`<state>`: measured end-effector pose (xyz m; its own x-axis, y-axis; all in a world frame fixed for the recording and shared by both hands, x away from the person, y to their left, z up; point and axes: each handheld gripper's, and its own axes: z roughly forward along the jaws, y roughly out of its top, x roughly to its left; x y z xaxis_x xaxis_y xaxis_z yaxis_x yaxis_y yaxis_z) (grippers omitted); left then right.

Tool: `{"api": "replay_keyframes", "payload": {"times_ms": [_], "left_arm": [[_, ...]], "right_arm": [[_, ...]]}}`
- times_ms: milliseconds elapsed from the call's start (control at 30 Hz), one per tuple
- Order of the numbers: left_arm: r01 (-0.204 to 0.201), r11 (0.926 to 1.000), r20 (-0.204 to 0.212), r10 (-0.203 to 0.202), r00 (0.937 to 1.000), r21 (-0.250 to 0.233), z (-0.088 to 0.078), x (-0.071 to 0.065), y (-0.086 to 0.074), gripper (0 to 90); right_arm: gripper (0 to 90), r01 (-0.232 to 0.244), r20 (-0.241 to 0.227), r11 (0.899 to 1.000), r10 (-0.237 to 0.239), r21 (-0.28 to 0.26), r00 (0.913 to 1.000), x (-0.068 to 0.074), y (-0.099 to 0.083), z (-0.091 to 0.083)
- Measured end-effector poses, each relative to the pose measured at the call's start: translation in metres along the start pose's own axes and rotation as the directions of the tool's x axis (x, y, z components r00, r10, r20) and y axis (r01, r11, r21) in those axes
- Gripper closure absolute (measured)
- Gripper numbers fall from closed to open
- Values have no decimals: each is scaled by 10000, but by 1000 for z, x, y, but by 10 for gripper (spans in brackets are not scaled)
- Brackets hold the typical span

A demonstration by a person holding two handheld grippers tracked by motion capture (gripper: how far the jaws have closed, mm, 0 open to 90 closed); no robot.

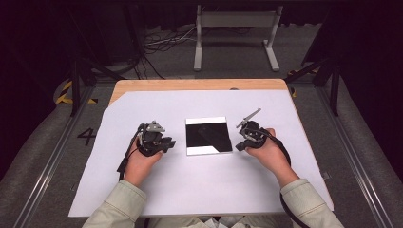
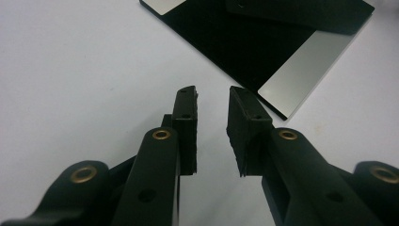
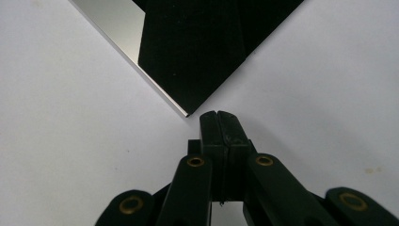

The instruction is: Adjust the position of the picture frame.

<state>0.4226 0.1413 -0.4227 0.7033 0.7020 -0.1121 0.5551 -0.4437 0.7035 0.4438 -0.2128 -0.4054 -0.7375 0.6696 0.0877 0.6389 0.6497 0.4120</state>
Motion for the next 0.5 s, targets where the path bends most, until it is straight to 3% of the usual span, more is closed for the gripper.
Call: {"api": "replay_keyframes", "payload": {"times_ms": [200, 433, 500], "left_arm": [[59, 10000, 5, -59, 10000, 14, -1, 1, 0, 732], [62, 10000, -37, -62, 10000, 33, 0, 0, 0, 728], [99, 9999, -23, -98, 9999, 49, 0, 1, -1, 727]], "right_arm": [[899, -101, -371, 9999, 99, -41, 9993, 0, -2, 12], [900, 77, -233, 9999, -76, 67, 9997, 3, 2, 13], [900, 81, -482, 10000, -81, 3, 9988, 5, 2, 14]]}}
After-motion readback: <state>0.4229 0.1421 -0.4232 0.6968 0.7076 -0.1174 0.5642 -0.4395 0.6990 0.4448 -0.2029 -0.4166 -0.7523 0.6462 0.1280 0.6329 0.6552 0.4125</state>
